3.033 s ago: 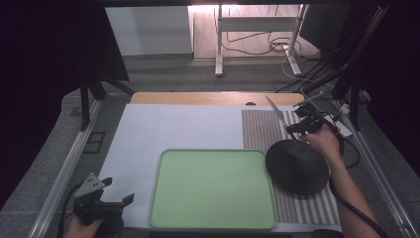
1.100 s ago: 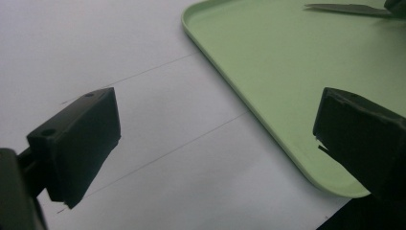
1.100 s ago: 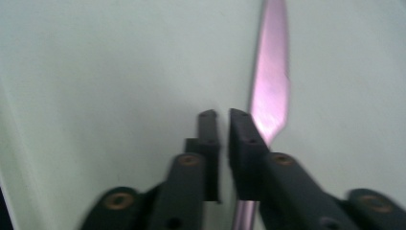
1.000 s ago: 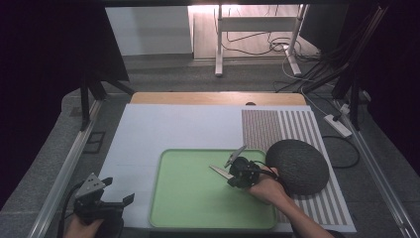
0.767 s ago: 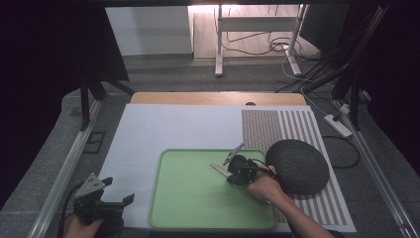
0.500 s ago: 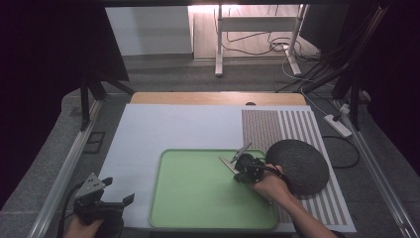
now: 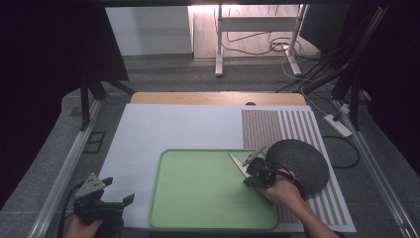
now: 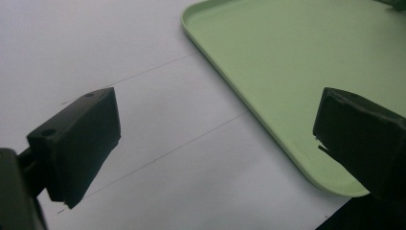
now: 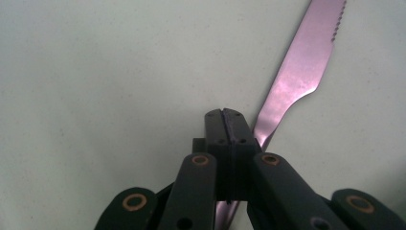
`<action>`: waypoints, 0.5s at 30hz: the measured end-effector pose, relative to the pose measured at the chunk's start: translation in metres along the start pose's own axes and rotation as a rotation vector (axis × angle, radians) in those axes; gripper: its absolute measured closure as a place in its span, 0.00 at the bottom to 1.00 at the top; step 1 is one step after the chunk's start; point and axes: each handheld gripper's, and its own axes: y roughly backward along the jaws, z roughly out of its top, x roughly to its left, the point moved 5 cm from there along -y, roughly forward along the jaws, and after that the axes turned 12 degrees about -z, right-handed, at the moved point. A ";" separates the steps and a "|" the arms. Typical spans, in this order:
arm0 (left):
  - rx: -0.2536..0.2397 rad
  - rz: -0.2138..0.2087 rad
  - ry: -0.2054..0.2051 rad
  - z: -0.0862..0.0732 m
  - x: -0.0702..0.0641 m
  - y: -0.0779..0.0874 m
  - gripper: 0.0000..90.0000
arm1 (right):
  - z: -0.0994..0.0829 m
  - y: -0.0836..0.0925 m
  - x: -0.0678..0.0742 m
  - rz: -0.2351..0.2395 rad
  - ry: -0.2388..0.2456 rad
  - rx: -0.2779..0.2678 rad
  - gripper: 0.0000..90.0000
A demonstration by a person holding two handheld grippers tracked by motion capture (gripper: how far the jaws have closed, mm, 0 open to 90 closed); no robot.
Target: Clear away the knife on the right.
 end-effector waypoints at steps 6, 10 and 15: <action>0.005 0.001 0.000 0.001 0.000 -0.001 0.04 | 0.013 -0.006 -0.002 -0.042 0.024 -0.005 1.00; 0.007 0.002 0.000 0.001 0.000 -0.001 0.04 | 0.036 -0.018 -0.008 -0.081 0.053 -0.035 1.00; 0.000 -0.002 0.004 0.000 0.001 -0.001 0.04 | 0.054 -0.029 -0.017 -0.103 0.057 -0.054 1.00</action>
